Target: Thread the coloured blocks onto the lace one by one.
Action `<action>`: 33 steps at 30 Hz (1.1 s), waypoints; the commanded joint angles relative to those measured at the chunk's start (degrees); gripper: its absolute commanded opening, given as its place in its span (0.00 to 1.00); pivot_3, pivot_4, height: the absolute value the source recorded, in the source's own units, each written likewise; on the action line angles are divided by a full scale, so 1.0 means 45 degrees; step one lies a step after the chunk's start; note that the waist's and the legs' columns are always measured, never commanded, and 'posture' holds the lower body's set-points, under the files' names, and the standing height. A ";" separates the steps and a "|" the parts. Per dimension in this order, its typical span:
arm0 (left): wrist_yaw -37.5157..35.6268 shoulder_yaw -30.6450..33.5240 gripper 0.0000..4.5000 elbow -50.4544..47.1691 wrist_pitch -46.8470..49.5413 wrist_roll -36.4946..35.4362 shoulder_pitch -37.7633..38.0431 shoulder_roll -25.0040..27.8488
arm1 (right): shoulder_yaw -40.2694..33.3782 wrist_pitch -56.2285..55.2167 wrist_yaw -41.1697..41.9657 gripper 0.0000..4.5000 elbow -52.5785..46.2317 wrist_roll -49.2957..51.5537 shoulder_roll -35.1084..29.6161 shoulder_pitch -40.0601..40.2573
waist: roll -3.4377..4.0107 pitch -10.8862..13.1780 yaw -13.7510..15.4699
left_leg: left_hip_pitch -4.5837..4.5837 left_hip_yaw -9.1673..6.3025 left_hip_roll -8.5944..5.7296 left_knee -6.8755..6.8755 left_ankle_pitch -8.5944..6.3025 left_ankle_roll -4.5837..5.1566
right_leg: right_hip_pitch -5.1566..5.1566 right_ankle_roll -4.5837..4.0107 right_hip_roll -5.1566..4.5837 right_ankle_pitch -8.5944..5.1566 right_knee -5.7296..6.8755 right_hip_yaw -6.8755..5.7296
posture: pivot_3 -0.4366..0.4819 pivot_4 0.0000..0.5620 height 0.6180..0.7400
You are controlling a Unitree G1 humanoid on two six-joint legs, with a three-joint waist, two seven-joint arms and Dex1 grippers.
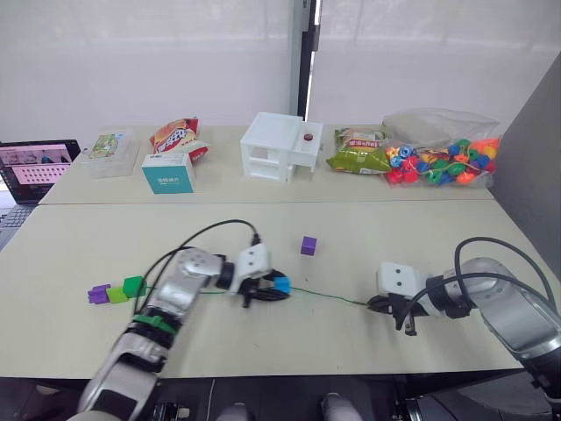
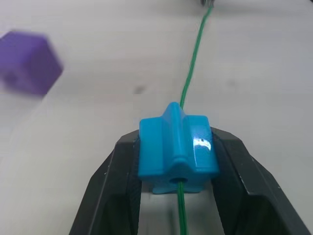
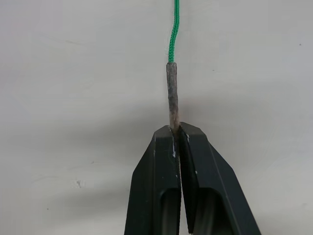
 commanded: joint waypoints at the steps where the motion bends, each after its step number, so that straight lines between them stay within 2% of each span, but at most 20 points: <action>1: -0.0567 0.0592 0.32 0.0249 -0.0462 0.0041 0.0647 0.1394 | -0.0039 -0.0151 0.0110 0.00 -0.0117 -0.0054 0.0061 -0.0319 | -0.0001 0.0000 -0.0006 | 0.0000 0.0000 0.0000 0.0000 0.0000 0.0000 | 0.0001 0.0000 0.0000 0.0000 -0.0003 0.0000 | 0.48 0.27 1.00; 3: -0.1088 0.1551 0.32 0.1255 -0.1007 -0.0091 0.1187 0.3248 | 0.0086 -0.0233 0.0142 0.00 0.0021 -0.0083 0.0237 -0.0488 | -0.0002 0.0001 -0.0139 | 0.0006 0.0002 0.0007 -0.0006 0.0000 0.0000 | -0.0004 -0.0001 0.0005 0.0000 0.0004 0.0002 | 0.48 0.27 1.00; 5: -0.1188 0.1969 0.32 0.1885 -0.1298 -0.0156 0.1567 0.4245 | 0.0188 -0.0339 0.0194 0.00 0.0094 -0.0134 0.0320 -0.0509 | -0.0006 0.0002 -0.0347 | 0.0036 0.0006 0.0033 -0.0041 -0.0001 0.0001 | -0.0007 -0.0016 0.0027 0.0002 0.0002 0.0004 | 0.48 0.27 1.00; 8: -0.1299 0.2262 0.32 0.2623 -0.1755 -0.0197 0.1876 0.4909 | 0.0259 -0.0397 0.0193 0.00 0.0169 -0.0161 0.0455 -0.0558 | 0.0037 -0.0003 -0.0374 | 0.0101 0.0016 0.0043 -0.0089 -0.0006 0.0011 | 0.0019 -0.0044 0.0037 -0.0007 0.0015 0.0007 | 0.48 0.27 1.00; 16: -0.1124 0.2816 0.32 0.5657 -0.3420 0.0436 0.1623 0.6367 | 0.0418 -0.0552 0.0221 0.00 0.0408 -0.0260 0.0774 -0.0809 | 0.0031 -0.0005 -0.0348 | 0.0107 0.0031 0.0042 -0.0083 -0.0009 0.0015 | 0.0017 -0.0043 0.0033 -0.0008 0.0030 0.0010 | 0.48 0.27 1.00; 18: -0.0978 0.2716 0.55 0.6466 -0.3754 0.0784 0.1219 0.6648 | 0.0475 -0.0577 0.0230 0.00 0.0478 -0.0315 0.0858 -0.0853 | 0.0031 -0.0006 -0.0346 | 0.0107 0.0034 0.0042 -0.0081 -0.0009 0.0015 | 0.0021 -0.0042 0.0034 -0.0008 0.0029 0.0010 | 0.48 0.27 1.00; 24: -0.1600 0.3070 0.98 0.7099 -0.3644 0.0537 0.0107 0.6639 | 0.0509 -0.0611 0.0234 0.00 0.0559 -0.0408 0.0957 -0.0867 | 0.0027 -0.0003 -0.0308 | 0.0099 0.0036 0.0042 -0.0077 -0.0010 0.0016 | 0.0016 -0.0042 0.0034 -0.0008 0.0035 0.0009 | 0.48 0.27 1.00; 31: -0.2891 0.3887 0.99 0.5474 -0.1849 -0.0928 -0.1051 0.6238 | 0.0447 -0.0585 0.0227 0.00 0.0577 -0.0383 0.0973 -0.0790 | -0.0040 0.0012 -0.0180 | 0.0069 0.0029 0.0042 -0.0049 -0.0009 0.0016 | 0.0007 -0.0041 0.0034 -0.0007 0.0038 0.0002 | 0.48 0.27 1.00; 33: -0.2890 0.4044 0.99 0.4079 -0.0574 -0.1562 -0.1257 0.5831 | 0.0411 -0.0548 0.0222 0.00 0.0532 -0.0352 0.0962 -0.0749 | -0.0046 0.0011 -0.0180 | 0.0058 0.0028 0.0042 -0.0040 -0.0010 0.0015 | 0.0006 -0.0039 0.0034 -0.0006 0.0037 0.0002 | 0.48 0.27 1.00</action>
